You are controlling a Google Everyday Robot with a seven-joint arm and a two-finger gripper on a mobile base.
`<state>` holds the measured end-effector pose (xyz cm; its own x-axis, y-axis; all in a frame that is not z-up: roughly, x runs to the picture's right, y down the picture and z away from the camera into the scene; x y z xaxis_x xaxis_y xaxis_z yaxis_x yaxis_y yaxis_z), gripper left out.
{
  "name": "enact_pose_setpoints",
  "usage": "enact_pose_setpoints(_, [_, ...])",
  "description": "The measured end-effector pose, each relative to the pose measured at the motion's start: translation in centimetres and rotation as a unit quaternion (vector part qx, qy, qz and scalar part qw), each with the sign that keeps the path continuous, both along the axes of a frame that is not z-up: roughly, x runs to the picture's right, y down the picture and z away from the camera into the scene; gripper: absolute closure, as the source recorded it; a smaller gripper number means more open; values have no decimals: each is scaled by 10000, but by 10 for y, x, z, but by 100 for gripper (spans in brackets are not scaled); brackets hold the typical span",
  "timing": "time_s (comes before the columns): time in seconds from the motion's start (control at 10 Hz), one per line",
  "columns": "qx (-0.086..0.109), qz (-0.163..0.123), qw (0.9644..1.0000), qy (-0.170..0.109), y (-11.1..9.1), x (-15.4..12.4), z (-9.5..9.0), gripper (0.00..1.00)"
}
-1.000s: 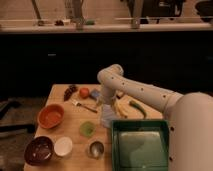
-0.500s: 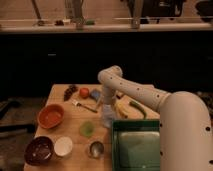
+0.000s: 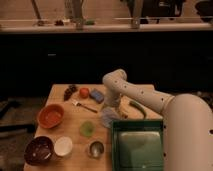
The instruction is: Place towel in red bowl
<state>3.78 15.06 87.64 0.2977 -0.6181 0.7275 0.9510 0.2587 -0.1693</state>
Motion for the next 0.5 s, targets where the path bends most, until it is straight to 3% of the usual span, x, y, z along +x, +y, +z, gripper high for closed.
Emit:
enact_pose_setpoints(0.2, [105,3,9998,168,9,0,3,20])
enact_pose_setpoints(0.5, [19,-139,9996,229,23,-7,13,20])
